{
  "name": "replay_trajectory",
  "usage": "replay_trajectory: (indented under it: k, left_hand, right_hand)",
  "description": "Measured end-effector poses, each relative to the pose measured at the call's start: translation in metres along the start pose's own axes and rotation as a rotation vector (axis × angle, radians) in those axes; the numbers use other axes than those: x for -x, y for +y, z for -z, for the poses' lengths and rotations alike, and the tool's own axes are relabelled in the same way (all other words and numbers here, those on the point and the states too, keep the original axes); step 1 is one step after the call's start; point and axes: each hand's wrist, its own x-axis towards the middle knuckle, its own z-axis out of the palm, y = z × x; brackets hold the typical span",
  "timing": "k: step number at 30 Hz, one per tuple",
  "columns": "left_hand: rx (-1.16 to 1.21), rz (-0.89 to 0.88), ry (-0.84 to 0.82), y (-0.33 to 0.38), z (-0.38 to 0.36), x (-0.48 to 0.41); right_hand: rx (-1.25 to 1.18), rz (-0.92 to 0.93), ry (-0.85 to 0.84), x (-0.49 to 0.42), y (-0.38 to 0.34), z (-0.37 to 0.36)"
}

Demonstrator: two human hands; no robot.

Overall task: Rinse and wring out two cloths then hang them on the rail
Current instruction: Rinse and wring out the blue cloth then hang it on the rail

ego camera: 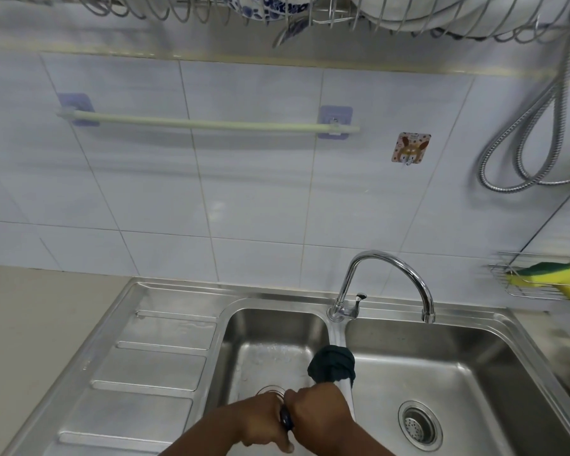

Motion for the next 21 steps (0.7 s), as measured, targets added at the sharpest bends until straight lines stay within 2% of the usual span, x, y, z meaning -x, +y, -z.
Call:
replay_trajectory:
  k: [2, 5, 8, 10, 11, 13, 15, 19, 21]
  left_hand:
    - [0.014, 0.025, -0.015, -0.004, -0.001, -0.001]
    - [-0.006, -0.028, 0.003, 0.001, -0.002, 0.000]
    - [-0.190, -0.111, 0.138, 0.003, -0.001, 0.001]
    - [-0.386, -0.125, 0.258, 0.000, -0.003, 0.002]
    - [-0.416, -0.134, 0.298, -0.005, -0.003, 0.001]
    - [-0.354, -0.163, 0.353, -0.009, -0.003, 0.002]
    - [-0.221, -0.168, 0.376, -0.014, -0.002, 0.001]
    - [-0.097, -0.238, 0.452, -0.025, 0.005, -0.003]
    - [-0.085, -0.275, 0.513, -0.030, 0.013, -0.001]
  right_hand:
    - [0.027, 0.048, 0.031, 0.001, 0.001, -0.004]
    - [0.033, 0.090, -0.017, -0.005, 0.005, -0.019]
    - [-0.006, 0.086, 0.019, -0.008, 0.005, -0.012]
    - [-0.207, 0.028, 0.049, -0.008, 0.014, -0.006]
    - [-0.341, -0.011, -0.042, -0.008, 0.019, -0.005]
    - [-0.654, -0.074, -0.169, -0.004, 0.029, -0.002]
    - [-0.851, -0.128, -0.168, 0.000, 0.035, 0.005]
    - [-0.913, -0.110, -0.004, 0.002, 0.045, 0.015]
    - [-0.977, -0.151, -0.020, 0.004, 0.049, 0.020]
